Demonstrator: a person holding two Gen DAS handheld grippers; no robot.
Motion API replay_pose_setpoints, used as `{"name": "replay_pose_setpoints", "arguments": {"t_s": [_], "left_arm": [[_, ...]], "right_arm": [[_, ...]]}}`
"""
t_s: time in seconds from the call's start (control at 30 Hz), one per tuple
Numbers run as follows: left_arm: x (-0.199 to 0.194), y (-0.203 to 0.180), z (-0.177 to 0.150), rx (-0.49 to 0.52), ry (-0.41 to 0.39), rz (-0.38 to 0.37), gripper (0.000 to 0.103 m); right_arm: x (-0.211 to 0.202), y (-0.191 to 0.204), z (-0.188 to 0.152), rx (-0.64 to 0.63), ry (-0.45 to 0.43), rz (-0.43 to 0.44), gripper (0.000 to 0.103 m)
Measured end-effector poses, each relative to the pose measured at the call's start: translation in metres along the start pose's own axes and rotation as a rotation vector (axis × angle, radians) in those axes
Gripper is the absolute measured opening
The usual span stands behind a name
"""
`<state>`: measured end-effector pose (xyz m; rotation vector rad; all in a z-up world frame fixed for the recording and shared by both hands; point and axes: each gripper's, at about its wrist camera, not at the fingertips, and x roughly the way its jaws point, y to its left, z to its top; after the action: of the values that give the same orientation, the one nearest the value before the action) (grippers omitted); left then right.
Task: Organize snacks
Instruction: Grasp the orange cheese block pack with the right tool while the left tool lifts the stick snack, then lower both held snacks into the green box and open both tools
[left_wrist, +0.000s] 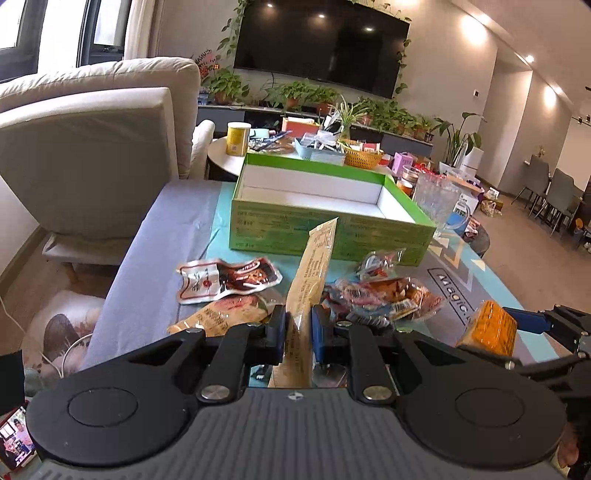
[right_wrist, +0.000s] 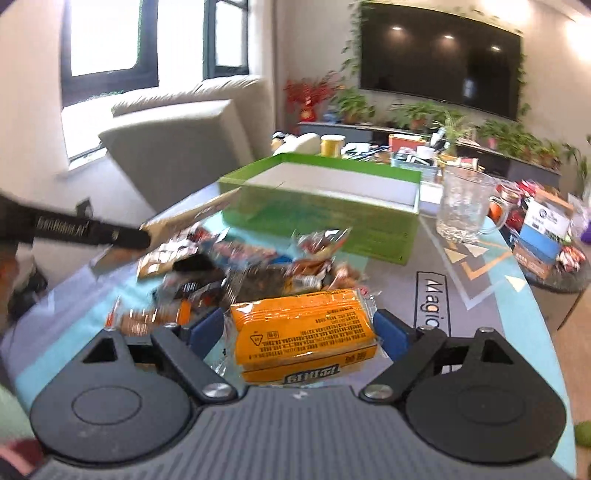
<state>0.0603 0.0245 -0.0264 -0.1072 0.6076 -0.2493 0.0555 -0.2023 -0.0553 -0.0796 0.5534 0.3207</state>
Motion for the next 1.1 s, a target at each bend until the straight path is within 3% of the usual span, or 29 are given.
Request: {"name": "replay_pose_setpoints", "arguments": {"t_s": [0.67, 1.1], "left_arm": [[0.013, 0.014, 0.031, -0.034, -0.084, 0.02, 0.014], [0.054, 0.005, 0.073, -0.023, -0.096, 0.025, 0.014]], "right_arm": [[0.008, -0.01, 0.044, 0.051, -0.125, -0.033, 0.059], [0.037, -0.022, 0.08, 0.041, -0.154, -0.06, 0.059]]}}
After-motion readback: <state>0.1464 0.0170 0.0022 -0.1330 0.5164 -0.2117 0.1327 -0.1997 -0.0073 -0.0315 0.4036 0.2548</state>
